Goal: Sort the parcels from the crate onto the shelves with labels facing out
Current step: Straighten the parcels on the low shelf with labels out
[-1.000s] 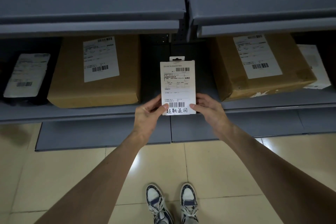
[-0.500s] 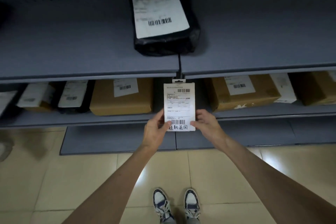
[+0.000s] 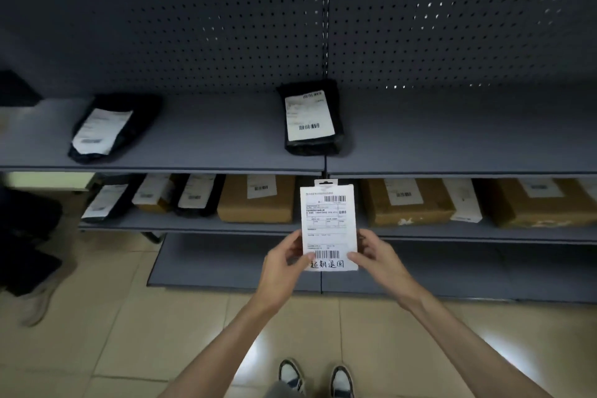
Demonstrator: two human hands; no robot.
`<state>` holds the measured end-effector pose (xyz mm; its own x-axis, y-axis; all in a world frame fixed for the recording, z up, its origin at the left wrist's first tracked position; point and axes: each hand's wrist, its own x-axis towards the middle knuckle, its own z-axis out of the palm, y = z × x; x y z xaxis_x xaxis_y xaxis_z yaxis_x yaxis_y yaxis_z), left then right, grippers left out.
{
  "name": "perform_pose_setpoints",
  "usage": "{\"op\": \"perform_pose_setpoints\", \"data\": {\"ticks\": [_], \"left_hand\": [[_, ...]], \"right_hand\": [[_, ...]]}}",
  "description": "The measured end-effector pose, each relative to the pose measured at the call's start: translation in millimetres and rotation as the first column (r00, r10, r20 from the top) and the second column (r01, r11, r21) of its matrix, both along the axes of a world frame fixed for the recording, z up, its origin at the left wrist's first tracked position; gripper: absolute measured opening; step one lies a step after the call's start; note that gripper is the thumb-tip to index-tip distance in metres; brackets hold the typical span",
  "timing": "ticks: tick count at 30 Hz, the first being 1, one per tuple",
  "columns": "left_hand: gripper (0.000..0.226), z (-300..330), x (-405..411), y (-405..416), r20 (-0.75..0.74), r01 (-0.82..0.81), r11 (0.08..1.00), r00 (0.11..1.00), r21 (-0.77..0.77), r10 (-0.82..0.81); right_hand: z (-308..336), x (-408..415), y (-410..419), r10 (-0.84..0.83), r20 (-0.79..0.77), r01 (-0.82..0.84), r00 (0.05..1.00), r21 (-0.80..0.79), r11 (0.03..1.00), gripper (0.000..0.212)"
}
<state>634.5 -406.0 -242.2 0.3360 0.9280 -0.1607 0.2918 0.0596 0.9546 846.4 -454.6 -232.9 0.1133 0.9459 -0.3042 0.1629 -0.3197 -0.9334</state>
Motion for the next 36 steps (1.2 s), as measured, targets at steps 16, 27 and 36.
{"op": "perform_pose_setpoints", "data": {"ticks": [16, 27, 36], "left_hand": [[0.033, 222.9, 66.4, 151.6, 0.129, -0.080, 0.917, 0.991, 0.390, 0.032], [0.045, 272.2, 119.9, 186.3, 0.234, 0.090, 0.910, 0.952, 0.404, -0.198], [0.039, 271.9, 267.5, 149.7, 0.309, 0.385, 0.862, 0.819, 0.330, -0.484]], "right_hand": [[216.7, 51.7, 146.3, -0.138, -0.011, 0.129, 0.990, 0.445, 0.886, 0.010], [264.5, 94.5, 165.9, -0.263, 0.086, 0.186, 0.961, 0.502, 0.845, 0.023], [271.2, 223.5, 67.3, -0.568, 0.351, 0.405, 0.745, 0.438, 0.803, 0.027]]}}
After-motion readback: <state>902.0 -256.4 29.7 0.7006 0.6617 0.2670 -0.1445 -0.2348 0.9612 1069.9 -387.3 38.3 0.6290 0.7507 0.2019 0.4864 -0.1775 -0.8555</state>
